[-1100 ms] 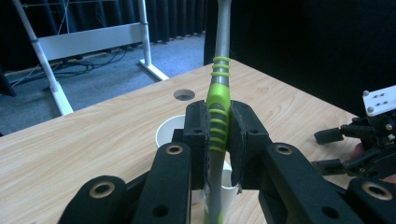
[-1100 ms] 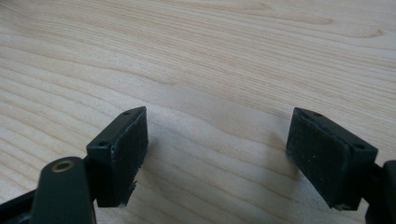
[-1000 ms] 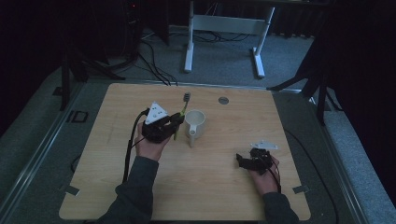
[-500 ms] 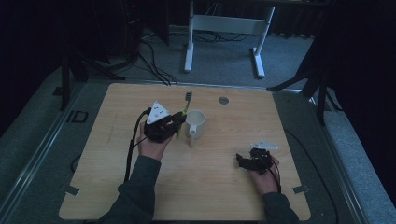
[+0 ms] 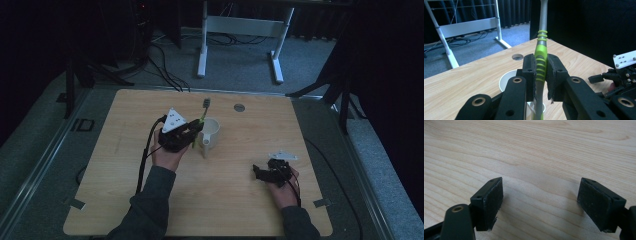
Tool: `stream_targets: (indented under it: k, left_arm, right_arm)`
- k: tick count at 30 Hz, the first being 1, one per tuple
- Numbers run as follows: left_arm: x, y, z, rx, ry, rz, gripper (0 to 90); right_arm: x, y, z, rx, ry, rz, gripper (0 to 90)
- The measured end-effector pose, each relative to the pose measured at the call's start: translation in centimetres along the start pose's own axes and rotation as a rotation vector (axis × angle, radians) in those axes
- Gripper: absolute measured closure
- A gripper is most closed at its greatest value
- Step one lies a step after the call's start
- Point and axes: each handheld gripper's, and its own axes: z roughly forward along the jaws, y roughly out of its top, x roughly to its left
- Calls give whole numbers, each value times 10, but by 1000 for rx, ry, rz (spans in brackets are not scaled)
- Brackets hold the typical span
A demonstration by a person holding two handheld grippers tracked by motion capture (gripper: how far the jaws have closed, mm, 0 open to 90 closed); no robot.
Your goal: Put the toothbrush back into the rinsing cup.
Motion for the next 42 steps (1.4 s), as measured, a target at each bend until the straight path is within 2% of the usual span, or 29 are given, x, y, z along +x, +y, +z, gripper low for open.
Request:
stream_targets:
  k: [31, 42]
  left_arm:
    - [-4, 2, 15, -48, -9, -15, 785]
    - [-8, 3, 31, -65, -1, -11, 784]
  right_arm:
    - [0, 0, 0, 0, 0, 0, 203]
    - [0, 0, 0, 0, 0, 0, 204]
